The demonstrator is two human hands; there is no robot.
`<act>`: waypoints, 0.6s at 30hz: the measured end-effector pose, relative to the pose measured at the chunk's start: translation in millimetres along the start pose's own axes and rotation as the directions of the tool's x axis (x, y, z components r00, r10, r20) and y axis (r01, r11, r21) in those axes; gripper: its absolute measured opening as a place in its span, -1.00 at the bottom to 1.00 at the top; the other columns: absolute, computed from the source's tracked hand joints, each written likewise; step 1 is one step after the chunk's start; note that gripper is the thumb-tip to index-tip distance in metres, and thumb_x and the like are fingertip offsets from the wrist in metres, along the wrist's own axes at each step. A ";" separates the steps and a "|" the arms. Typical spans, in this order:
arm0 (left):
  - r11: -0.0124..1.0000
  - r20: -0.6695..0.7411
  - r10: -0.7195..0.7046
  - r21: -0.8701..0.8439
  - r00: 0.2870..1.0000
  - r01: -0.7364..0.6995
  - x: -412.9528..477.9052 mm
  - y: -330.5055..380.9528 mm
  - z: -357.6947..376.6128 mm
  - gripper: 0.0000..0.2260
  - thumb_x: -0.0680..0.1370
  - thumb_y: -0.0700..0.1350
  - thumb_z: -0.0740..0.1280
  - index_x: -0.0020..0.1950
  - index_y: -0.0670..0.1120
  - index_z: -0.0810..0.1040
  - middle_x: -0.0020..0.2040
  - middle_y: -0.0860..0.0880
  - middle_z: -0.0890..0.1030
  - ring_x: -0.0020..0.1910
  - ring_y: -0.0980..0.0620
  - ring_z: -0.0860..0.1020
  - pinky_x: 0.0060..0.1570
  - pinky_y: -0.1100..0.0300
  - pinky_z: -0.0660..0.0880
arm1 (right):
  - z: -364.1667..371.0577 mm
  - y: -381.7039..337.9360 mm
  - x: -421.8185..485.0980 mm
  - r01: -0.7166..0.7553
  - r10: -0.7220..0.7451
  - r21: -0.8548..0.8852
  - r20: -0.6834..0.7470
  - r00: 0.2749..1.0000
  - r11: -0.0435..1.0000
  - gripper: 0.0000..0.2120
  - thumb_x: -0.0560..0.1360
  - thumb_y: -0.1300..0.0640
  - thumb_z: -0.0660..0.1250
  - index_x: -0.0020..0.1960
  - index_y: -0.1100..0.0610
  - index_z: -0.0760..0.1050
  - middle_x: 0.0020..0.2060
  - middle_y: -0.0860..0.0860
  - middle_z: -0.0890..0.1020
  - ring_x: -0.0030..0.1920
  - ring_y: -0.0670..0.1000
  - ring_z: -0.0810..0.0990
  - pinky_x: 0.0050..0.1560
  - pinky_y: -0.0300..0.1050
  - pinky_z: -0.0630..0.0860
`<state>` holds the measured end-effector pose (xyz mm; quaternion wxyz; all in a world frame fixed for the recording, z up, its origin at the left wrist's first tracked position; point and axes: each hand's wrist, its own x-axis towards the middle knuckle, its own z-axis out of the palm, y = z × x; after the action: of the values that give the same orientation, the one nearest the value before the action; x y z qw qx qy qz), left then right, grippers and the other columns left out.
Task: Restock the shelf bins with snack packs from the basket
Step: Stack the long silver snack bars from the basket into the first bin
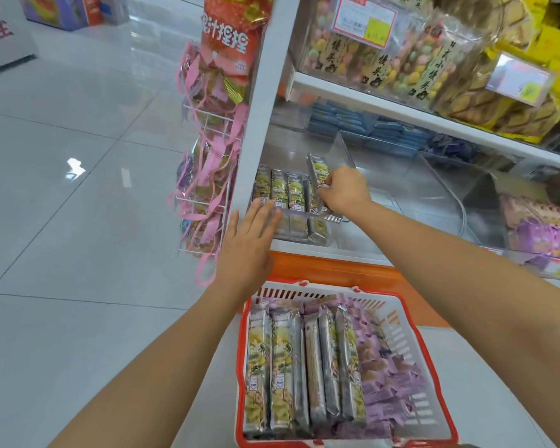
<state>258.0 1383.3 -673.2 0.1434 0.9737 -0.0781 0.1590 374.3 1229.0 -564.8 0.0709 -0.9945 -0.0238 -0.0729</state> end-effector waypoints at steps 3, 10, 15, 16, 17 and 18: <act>1.000 -0.023 0.008 -0.004 1.000 -0.008 0.9 -1.1 1.1 -0.27 0.55 -0.23 0.22 0.63 -0.01 -0.08 0.64 -0.03 -0.06 0.60 -0.04 -0.19 0.51 -0.09 -0.29 | 7.5 -2.8 6.6 0.002 0.000 -0.091 0.022 1.000 0.996 -0.87 0.49 0.21 0.33 -0.15 0.28 0.58 -0.20 0.23 0.60 -0.14 0.21 0.60 -0.13 -0.06 0.55; 0.999 -0.051 0.018 -0.027 0.999 -0.019 -0.4 -3.9 7.6 -0.26 0.54 -0.24 0.23 0.63 0.00 -0.08 0.64 -0.02 -0.07 0.60 -0.03 -0.20 0.50 -0.07 -0.33 | 18.4 -3.6 15.2 0.058 -0.033 -0.219 0.115 0.993 0.974 -0.85 0.54 0.19 0.33 -0.02 0.26 0.61 -0.08 0.19 0.66 -0.03 0.17 0.64 -0.10 -0.06 0.53; 0.999 -0.095 0.018 -0.047 0.995 -0.023 -1.2 -3.7 10.7 -0.26 0.51 -0.28 0.26 0.63 -0.02 0.01 0.63 -0.04 0.01 0.61 -0.05 -0.13 0.50 -0.07 -0.30 | 25.9 -0.9 15.4 0.097 -0.042 -0.255 0.212 0.976 0.962 -0.83 0.53 0.13 0.37 -0.03 0.25 0.59 -0.06 0.16 0.64 -0.09 0.12 0.60 -0.19 -0.13 0.46; 0.998 -0.099 0.021 -0.049 0.995 -0.026 -1.2 -4.2 11.4 -0.25 0.50 -0.29 0.27 0.62 -0.03 0.04 0.63 -0.04 0.04 0.61 -0.06 -0.11 0.50 -0.07 -0.29 | 27.3 0.1 15.3 0.098 -0.036 -0.255 0.235 0.971 0.962 -0.84 0.54 0.13 0.36 -0.04 0.25 0.57 -0.04 0.17 0.63 -0.08 0.12 0.59 -0.19 -0.13 0.45; 0.998 -0.102 0.024 -0.049 0.995 -0.029 -1.1 -4.6 11.9 -0.25 0.49 -0.29 0.28 0.62 -0.03 0.05 0.62 -0.04 0.05 0.61 -0.06 -0.09 0.50 -0.07 -0.28 | 28.8 1.1 16.2 0.093 -0.029 -0.252 0.245 0.969 0.963 -0.85 0.55 0.15 0.33 -0.08 0.25 0.54 -0.03 0.18 0.61 -0.08 0.13 0.57 -0.18 -0.13 0.44; 0.998 -0.106 0.025 -0.048 0.994 -0.030 -0.9 -4.9 12.4 -0.25 0.49 -0.30 0.29 0.62 -0.03 0.06 0.62 -0.04 0.07 0.61 -0.06 -0.08 0.50 -0.08 -0.26 | 28.3 1.1 16.2 0.088 -0.023 -0.250 0.252 0.968 0.964 -0.83 0.57 0.17 0.30 -0.14 0.25 0.51 -0.04 0.18 0.59 -0.09 0.12 0.55 -0.17 -0.13 0.43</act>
<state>261.7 1384.2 -686.0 0.1692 0.9589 -0.0878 0.2102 394.4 1232.6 -590.2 -0.0654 -0.9955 -0.0508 0.0467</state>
